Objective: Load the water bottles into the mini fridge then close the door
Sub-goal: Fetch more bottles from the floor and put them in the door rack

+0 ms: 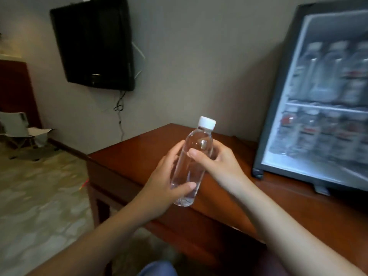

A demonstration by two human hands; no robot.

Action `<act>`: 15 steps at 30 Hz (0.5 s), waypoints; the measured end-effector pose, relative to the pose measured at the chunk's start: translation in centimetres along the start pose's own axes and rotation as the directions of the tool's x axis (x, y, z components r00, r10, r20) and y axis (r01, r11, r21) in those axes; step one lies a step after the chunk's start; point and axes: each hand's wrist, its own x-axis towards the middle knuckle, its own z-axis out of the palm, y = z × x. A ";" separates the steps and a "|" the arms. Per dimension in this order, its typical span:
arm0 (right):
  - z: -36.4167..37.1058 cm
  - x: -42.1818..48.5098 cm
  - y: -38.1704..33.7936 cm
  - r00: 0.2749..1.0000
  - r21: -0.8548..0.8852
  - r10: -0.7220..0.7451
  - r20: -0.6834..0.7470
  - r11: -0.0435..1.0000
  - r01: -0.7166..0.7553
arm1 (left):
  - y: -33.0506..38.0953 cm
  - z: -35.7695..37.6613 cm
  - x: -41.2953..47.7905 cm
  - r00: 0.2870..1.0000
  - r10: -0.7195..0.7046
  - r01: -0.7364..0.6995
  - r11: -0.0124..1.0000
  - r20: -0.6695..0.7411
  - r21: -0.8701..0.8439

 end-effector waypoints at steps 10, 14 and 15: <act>-15.1 -4.3 -2.7 0.958 -0.166 0.050 -0.282 0.981 -0.100 | 6.6 13.8 6.2 0.987 0.134 -0.118 0.979 0.091 -0.168; -20.6 -7.0 -4.3 0.915 -0.268 0.021 -0.404 0.953 -0.140 | 10.1 19.1 7.7 0.971 0.185 -0.144 0.958 0.150 -0.247; -21.9 -7.7 -4.9 0.903 -0.309 0.010 -0.429 0.938 -0.157 | 11.0 20.5 8.0 0.964 0.205 -0.156 0.952 0.167 -0.265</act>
